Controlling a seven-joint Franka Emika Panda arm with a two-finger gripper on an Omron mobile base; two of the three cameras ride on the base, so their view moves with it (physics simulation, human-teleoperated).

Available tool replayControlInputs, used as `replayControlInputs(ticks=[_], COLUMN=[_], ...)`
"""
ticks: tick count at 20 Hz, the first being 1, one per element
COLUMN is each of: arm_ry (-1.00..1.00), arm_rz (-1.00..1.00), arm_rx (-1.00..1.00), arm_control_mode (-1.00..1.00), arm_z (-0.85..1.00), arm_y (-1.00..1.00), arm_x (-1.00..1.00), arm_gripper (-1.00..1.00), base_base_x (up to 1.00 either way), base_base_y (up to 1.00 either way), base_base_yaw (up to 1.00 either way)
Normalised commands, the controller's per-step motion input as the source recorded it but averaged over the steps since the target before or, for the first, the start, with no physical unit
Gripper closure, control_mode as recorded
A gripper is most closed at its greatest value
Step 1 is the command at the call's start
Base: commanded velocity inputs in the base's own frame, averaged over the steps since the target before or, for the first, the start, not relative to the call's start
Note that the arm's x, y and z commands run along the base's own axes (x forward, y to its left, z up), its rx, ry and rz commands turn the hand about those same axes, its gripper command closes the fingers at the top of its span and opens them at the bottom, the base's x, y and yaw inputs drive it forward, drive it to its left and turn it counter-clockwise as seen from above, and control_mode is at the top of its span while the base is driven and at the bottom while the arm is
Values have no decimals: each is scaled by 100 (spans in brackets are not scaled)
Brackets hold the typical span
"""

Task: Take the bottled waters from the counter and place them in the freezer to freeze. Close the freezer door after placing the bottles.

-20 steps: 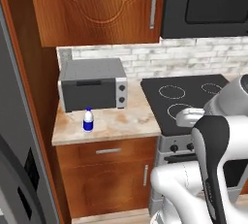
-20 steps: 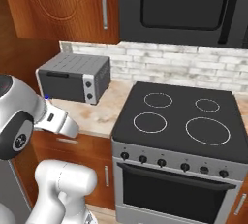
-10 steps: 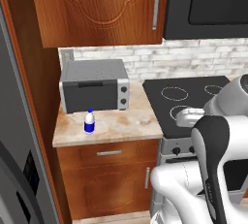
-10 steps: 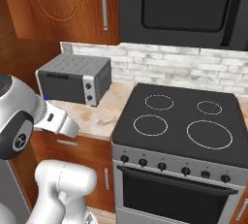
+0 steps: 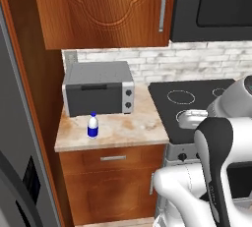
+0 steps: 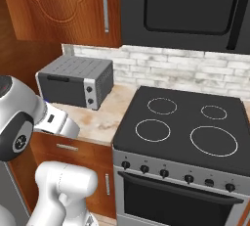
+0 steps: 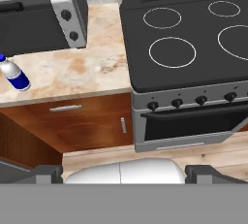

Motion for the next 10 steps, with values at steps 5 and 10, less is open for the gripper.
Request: replayControlInputs(ticks=[5, 10], arm_ry=[0, 0], arm_rz=[0, 0], arm_rx=[0, 0], arm_control_mode=[100, 100], arm_z=[0, 0], arm_y=[0, 0], arm_x=[0, 0], arm_gripper=[-100, -100], base_base_x=[26, 26], base_base_y=[0, 0], base_base_yaw=[4, 2])
